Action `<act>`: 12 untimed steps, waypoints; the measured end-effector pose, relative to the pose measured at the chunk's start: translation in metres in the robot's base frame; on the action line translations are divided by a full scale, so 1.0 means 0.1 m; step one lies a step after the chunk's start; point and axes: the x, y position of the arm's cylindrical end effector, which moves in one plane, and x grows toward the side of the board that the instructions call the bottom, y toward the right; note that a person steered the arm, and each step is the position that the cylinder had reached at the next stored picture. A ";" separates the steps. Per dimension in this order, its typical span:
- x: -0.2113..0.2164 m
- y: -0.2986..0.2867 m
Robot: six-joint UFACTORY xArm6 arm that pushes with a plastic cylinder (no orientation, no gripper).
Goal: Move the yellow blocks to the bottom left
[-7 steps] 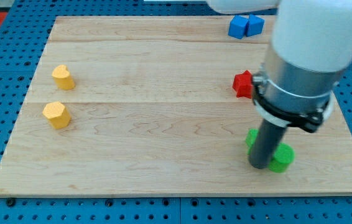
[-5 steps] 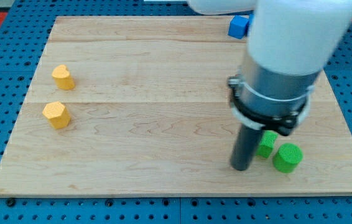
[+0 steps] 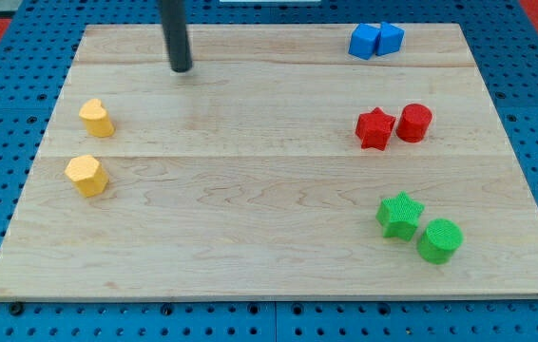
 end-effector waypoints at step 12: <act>1.18 -0.24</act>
